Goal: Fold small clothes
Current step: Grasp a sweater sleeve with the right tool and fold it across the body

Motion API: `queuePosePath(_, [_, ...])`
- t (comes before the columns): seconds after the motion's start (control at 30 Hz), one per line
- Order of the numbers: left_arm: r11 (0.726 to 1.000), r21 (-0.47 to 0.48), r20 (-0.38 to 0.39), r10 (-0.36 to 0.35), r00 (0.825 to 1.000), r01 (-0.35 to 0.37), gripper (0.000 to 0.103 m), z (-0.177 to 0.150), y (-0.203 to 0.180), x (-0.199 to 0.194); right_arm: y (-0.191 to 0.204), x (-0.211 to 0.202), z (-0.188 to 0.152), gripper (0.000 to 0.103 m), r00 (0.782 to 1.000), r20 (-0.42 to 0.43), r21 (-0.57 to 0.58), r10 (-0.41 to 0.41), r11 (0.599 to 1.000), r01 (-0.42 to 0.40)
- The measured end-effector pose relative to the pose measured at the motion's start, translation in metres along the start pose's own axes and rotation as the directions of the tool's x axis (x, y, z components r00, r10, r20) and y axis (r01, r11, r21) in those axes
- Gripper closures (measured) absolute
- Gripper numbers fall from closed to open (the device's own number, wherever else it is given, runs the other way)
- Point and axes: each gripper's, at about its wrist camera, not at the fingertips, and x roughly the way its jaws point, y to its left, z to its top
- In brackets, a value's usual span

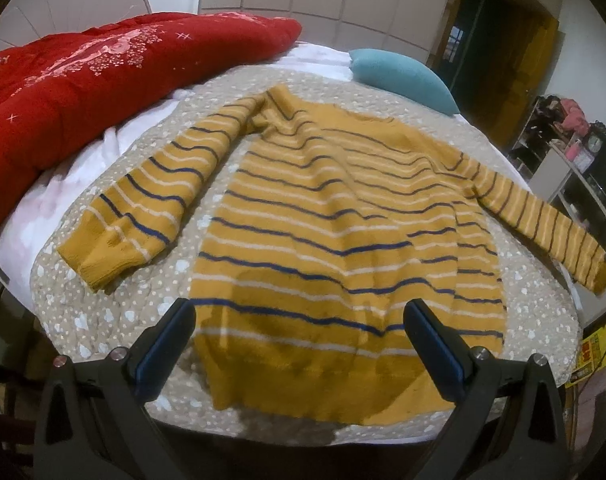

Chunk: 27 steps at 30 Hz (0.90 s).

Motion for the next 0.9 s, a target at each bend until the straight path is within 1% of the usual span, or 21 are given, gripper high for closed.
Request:
queuePosePath(0.07, [1.000,0.001,-0.002,-0.006,1.000,0.006,0.000,0.000,-0.001,0.001,-0.025,0.009,0.016,0.100,0.999,-0.031,0.113,0.022,0.993,-0.018])
queuePosePath(0.1, [1.000,0.000,-0.001,-0.010,1.000,0.010,0.000,0.000,-0.001,0.001,-0.032,0.013,0.019,0.100,0.999,-0.049,0.145,0.017,0.989,-0.009])
queuePosePath(0.17, [1.000,-0.004,0.001,-0.017,1.000,0.017,0.000,-0.001,0.000,0.000,-0.031,0.017,0.021,0.100,0.997,-0.073,0.159,0.023,0.987,-0.011])
queuePosePath(0.27, [1.000,-0.009,0.010,-0.027,1.000,0.027,0.000,-0.001,0.004,-0.002,-0.004,0.019,0.016,0.099,0.994,-0.093,0.120,0.050,0.992,-0.038])
queuePosePath(0.33, [0.999,-0.015,0.017,-0.029,0.999,0.029,0.000,-0.001,0.008,-0.004,0.019,0.025,0.016,0.099,0.990,-0.107,0.116,0.096,0.990,-0.083])
queuePosePath(0.4, [0.999,-0.029,0.029,-0.030,0.999,0.031,0.000,-0.002,0.015,-0.008,0.048,0.028,0.017,0.099,0.979,-0.126,0.113,0.157,0.983,-0.143])
queuePosePath(0.43, [0.999,-0.035,0.040,-0.034,0.999,0.035,0.000,-0.002,0.018,-0.012,0.067,0.031,0.016,0.099,0.972,-0.141,0.104,0.190,0.979,-0.176])
queuePosePath(0.5, [0.999,-0.035,0.059,-0.033,0.998,0.035,0.000,-0.003,0.022,-0.017,0.122,0.033,0.012,0.099,0.950,-0.178,0.068,0.258,0.966,-0.249])
queuePosePath(0.53, [0.999,-0.030,0.071,-0.030,0.997,0.032,0.000,-0.005,0.025,-0.019,0.143,0.035,0.007,0.099,0.941,-0.192,0.052,0.280,0.960,-0.275])
queuePosePath(0.6, [0.999,-0.026,0.085,-0.027,0.996,0.029,0.000,-0.008,0.030,-0.022,0.203,0.039,-0.004,0.099,0.913,-0.234,0.001,0.335,0.939,-0.344])
queuePosePath(0.7, [0.999,-0.028,0.093,-0.036,0.995,0.039,0.000,-0.014,0.043,-0.024,0.293,0.049,-0.030,0.099,0.862,-0.307,-0.061,0.403,0.896,-0.441])
queuePosePath(0.8, [0.998,-0.041,0.096,-0.050,0.994,0.054,0.000,-0.020,0.058,-0.024,0.391,0.069,-0.067,0.099,0.824,-0.378,-0.135,0.423,0.855,-0.500])
queuePosePath(0.83, [0.997,-0.047,0.099,-0.053,0.994,0.058,0.000,-0.022,0.064,-0.024,0.411,0.074,-0.077,0.099,0.813,-0.397,-0.142,0.426,0.847,-0.513])
queuePosePath(0.87, [0.997,-0.052,0.102,-0.055,0.993,0.061,0.000,-0.023,0.069,-0.025,0.446,0.086,-0.096,0.099,0.792,-0.433,-0.147,0.431,0.833,-0.533])
queuePosePath(0.9, [0.996,-0.056,0.107,-0.058,0.993,0.064,0.000,-0.024,0.073,-0.026,0.471,0.095,-0.111,0.099,0.777,-0.459,-0.152,0.431,0.823,-0.547])
